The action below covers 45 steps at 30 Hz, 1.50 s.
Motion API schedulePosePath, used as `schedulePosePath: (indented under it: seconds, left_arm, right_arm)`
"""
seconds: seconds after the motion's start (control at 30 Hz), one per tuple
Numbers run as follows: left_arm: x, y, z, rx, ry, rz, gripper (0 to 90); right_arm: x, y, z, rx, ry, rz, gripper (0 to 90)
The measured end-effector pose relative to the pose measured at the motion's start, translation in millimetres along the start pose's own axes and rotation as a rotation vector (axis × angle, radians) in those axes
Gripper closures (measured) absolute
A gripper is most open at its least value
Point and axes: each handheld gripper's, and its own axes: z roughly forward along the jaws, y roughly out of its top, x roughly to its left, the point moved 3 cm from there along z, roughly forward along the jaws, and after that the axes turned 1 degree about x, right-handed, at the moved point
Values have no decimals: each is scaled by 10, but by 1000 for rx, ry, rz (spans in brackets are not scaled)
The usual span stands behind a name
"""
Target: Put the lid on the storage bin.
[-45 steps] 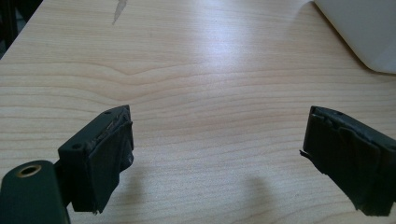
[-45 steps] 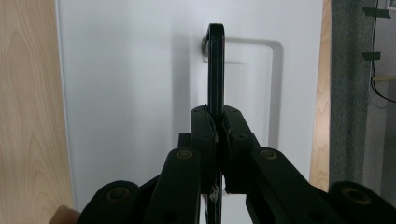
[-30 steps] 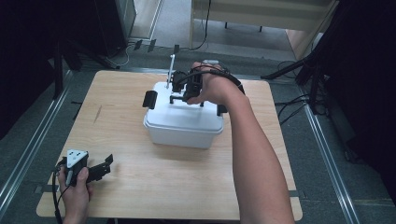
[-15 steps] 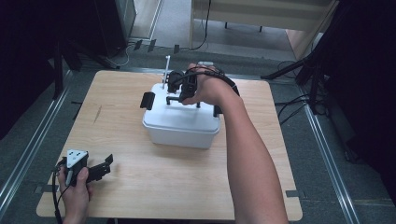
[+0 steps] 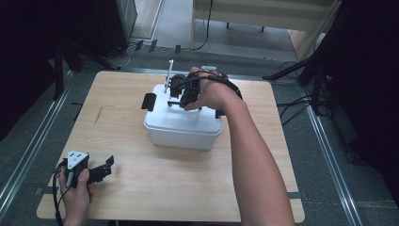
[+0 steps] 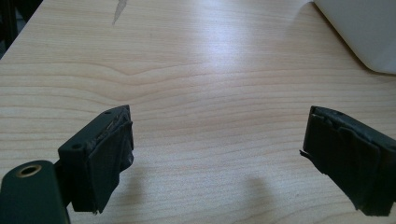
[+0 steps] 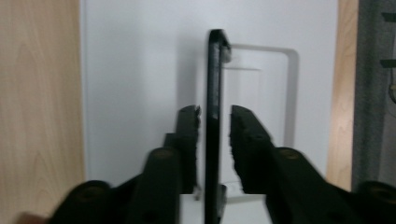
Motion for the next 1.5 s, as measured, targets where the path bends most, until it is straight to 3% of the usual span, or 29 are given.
schedulePosePath:
  seconds: [0.03, 0.07, 0.1, 0.17, 0.2, 0.23, 0.33, 0.47, 0.87, 1.2, 1.5]
  left_arm:
    - [0, 0, 0, 0, 0, 0, 87]
    - [-2, 0, 1, 0, -1, -1, 87]
    - [-4, 0, 2, 0, -1, -4, 87]
    - [-3, 0, 1, 0, 0, -3, 87]
    - [-3, 0, 1, 0, 0, -3, 87]
    - [-4, 0, 2, 0, 0, -3, 87]
    - [-4, 0, 2, 0, 0, -3, 87]
    - [-3, 0, 2, 1, -1, -3, 87]
    - [3, 2, 2, 4, -1, 0, 87]
    - [-1, 1, 4, 0, 1, -3, 87]
    - [-1, 2, 6, 1, 1, -5, 87]
  right_arm:
    - [0, 0, 0, 0, 0, 0, 698]
    - [29, 0, -6, -3, 3, -3, 551]
    - [33, 3, -10, -16, -6, -10, 465]
    - [61, -1, -30, -17, 13, 33, 281]
    - [61, -1, -30, -17, 13, 33, 281]
    - [102, -6, -29, -1, 37, 54, 124]
    - [157, -18, -21, 5, 61, 25, 0]
    - [165, -42, -53, -12, 65, 72, 0]
    - [137, -220, -125, -39, 50, 82, 0]
    - [130, -482, -209, -39, 31, 116, 0]
    - [125, -818, -228, -57, 31, 176, 0]
